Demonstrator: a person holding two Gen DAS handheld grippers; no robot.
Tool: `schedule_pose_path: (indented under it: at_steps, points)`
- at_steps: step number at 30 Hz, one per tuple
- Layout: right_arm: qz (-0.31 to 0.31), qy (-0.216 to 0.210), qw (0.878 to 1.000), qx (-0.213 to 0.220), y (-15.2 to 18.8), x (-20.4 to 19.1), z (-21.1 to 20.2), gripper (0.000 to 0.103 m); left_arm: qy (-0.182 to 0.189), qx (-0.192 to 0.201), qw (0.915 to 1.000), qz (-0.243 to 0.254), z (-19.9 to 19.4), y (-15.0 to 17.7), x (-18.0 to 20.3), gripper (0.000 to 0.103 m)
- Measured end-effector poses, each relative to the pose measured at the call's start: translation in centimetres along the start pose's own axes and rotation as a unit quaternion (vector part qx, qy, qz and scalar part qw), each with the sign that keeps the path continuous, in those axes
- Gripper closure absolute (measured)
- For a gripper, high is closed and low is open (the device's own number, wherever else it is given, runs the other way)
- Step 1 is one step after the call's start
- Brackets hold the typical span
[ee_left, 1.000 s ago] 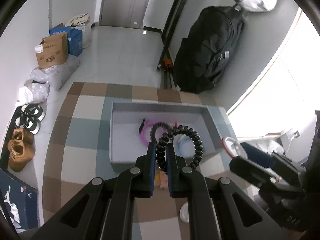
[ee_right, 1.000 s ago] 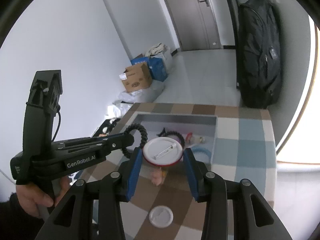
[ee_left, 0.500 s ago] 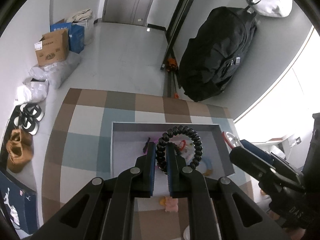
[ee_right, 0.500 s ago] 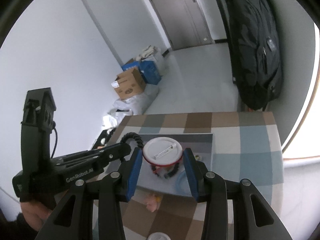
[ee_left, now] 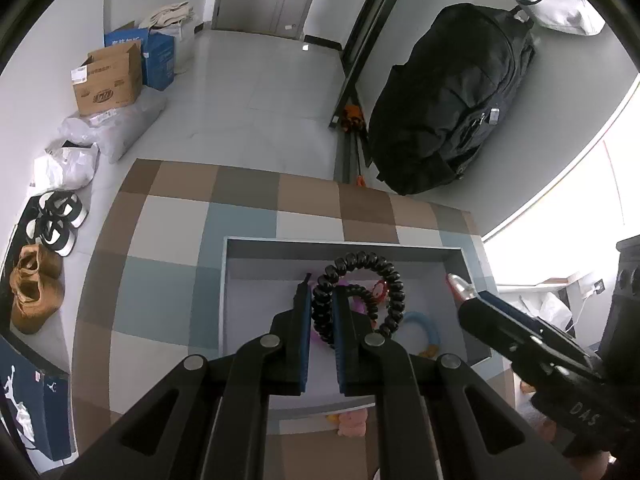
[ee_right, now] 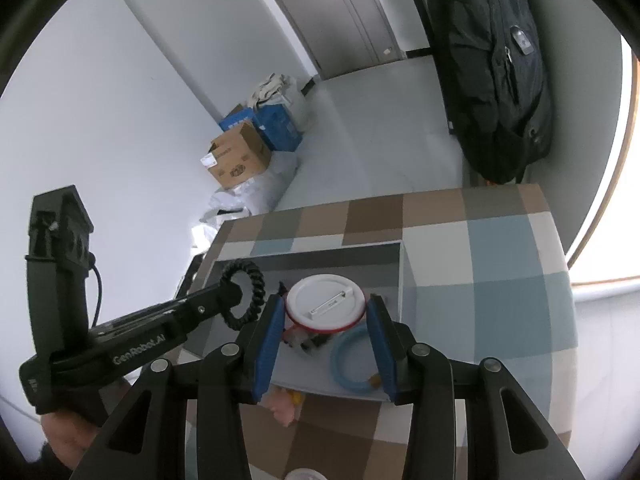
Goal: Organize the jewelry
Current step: 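Release the bracelet into the box with the left tool while the right tool releases the badge, then move the left tool to the pink pig toy and grasp it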
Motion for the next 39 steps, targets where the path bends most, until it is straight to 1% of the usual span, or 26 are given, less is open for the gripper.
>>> schedule_pose_path:
  at_steps: [5, 7, 8, 9, 10, 11, 12, 13, 15, 16, 17, 20, 22, 26, 30, 36, 37, 39]
  points:
    - [-0.003, 0.006, 1.000, 0.006, 0.1, -0.1, -0.3, 0.060, -0.002, 0.001, 1.0000, 0.008, -0.1, 0.0, 0.4, 0.097]
    - [-0.005, 0.004, 1.000, 0.010, 0.2, -0.2, -0.6, 0.060, 0.008, 0.005, 0.9999, 0.009, -0.3, -0.1, 0.6, 0.096]
    - [-0.005, 0.002, 1.000, 0.012, 0.2, -0.2, -0.7, 0.059, 0.011, 0.005, 0.9999, 0.009, -0.4, -0.1, 0.7, 0.093]
    - [-0.005, 0.001, 1.000, 0.013, 0.3, -0.2, -0.9, 0.056, 0.013, 0.006, 0.9999, 0.009, -0.5, -0.1, 0.7, 0.087]
    - [-0.006, -0.001, 1.000, 0.016, 0.3, -0.2, -1.0, 0.050, 0.013, 0.007, 0.9999, 0.008, -0.5, -0.1, 0.8, 0.082]
    - [-0.008, 0.002, 1.000, 0.019, 0.3, -0.2, -1.2, 0.041, 0.004, 0.006, 1.0000, 0.003, -0.5, -0.1, 0.7, 0.066]
    - [-0.010, 0.007, 1.000, 0.024, 0.4, -0.2, -1.4, 0.037, -0.001, 0.007, 1.0000, 0.000, -0.5, -0.2, 0.6, 0.047]
    - [-0.011, 0.007, 1.000, 0.027, 0.3, -0.2, -1.5, 0.033, -0.006, 0.012, 0.9999, -0.005, -0.7, -0.1, 0.5, 0.042]
    - [-0.012, 0.001, 0.999, 0.030, 0.3, -0.1, -1.8, 0.027, 0.004, 0.030, 0.9995, -0.007, -1.1, -0.1, 0.4, 0.042]
    - [-0.013, 0.000, 0.999, 0.033, 0.4, -0.1, -2.1, 0.022, 0.008, 0.030, 0.9995, -0.006, -1.2, -0.1, 0.4, 0.042]
    - [-0.013, 0.001, 0.999, 0.036, 0.4, -0.1, -2.2, 0.019, 0.005, 0.027, 0.9996, -0.006, -1.3, -0.1, 0.3, 0.042]
    - [-0.017, 0.001, 0.999, 0.040, 0.6, -0.1, -2.7, 0.014, 0.004, 0.028, 0.9996, -0.007, -1.3, -0.1, 0.4, 0.041]
    - [-0.022, 0.006, 0.999, 0.042, 0.8, -0.2, -2.9, 0.010, -0.002, 0.025, 0.9997, -0.008, -1.2, 0.1, 0.4, 0.041]
    - [-0.030, 0.015, 0.998, 0.048, 1.4, -0.1, -3.6, 0.003, -0.002, 0.026, 0.9996, 0.000, -1.6, 0.6, 0.6, 0.041]
    - [-0.028, 0.022, 0.998, 0.049, 2.2, 0.5, -4.2, 0.000, -0.012, 0.033, 0.9993, 0.012, -2.1, 1.3, 1.0, 0.041]
    - [-0.023, 0.033, 0.998, 0.045, 3.8, 1.1, -4.9, 0.000, -0.023, 0.036, 0.9988, 0.022, -3.2, 2.8, 1.5, 0.039]
    - [-0.024, 0.036, 0.998, 0.044, 4.1, 1.2, -5.0, 0.000, -0.025, 0.040, 0.9986, 0.025, -3.4, 2.9, 1.5, 0.038]
    - [-0.023, 0.040, 0.998, 0.042, 4.6, 1.3, -5.1, 0.000, -0.035, 0.053, 0.9975, 0.032, -4.0, 3.7, 1.8, 0.024]
Point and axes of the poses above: each gripper's, at about its wrist camera, not at the fingertips, and z roughly the way its jaws point, x to its right, y to its underside, the point moved 3 cm from there along z, roughly the way its jaws point, and after that the axes turned 10 degrees about -x, right-handed, at the moved point
